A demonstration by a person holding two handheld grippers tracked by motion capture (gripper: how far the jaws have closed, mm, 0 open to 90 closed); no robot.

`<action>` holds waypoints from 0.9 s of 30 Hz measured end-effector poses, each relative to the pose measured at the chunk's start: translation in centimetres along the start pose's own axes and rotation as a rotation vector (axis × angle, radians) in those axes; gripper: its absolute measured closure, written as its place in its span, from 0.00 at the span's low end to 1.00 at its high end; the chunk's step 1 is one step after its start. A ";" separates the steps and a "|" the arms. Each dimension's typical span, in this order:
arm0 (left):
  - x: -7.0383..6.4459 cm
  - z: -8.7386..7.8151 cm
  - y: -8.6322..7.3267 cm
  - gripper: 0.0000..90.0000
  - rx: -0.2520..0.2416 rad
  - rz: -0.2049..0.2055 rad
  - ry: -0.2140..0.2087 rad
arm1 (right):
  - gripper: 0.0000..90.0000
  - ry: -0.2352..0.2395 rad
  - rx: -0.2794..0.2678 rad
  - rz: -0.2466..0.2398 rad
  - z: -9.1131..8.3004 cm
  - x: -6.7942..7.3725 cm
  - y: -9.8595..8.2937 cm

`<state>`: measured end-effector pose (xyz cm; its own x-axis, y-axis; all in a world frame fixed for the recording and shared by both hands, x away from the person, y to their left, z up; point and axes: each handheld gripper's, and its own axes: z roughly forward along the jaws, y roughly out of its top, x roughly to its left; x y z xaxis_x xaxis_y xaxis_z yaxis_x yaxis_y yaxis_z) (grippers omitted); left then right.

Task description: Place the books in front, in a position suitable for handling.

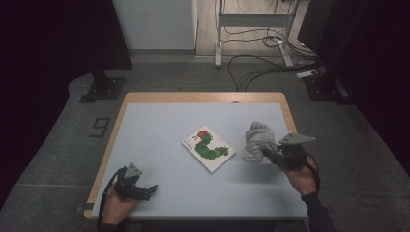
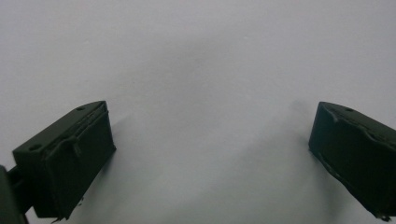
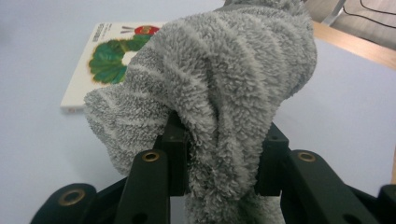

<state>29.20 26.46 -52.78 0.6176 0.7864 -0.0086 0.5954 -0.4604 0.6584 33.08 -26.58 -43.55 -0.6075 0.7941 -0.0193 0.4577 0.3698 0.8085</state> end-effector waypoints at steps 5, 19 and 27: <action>0.0 0.0 0.0 0.00 -0.001 -0.001 0.000 | 0.70 -0.013 0.006 0.007 -0.7 0.3 -1.3; 0.0 0.0 0.0 0.00 -0.001 -0.001 0.000 | 0.70 -0.013 0.047 0.041 -1.1 0.9 -5.7; 0.0 0.0 0.0 0.00 -0.001 -0.001 0.000 | 0.69 -0.015 0.076 0.028 0.0 1.2 -7.4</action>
<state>29.20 26.45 -52.79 0.6172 0.7867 -0.0095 0.5955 -0.4592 0.6591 28.96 -28.37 -49.54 -0.5847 0.8112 -0.0065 0.5223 0.3826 0.7622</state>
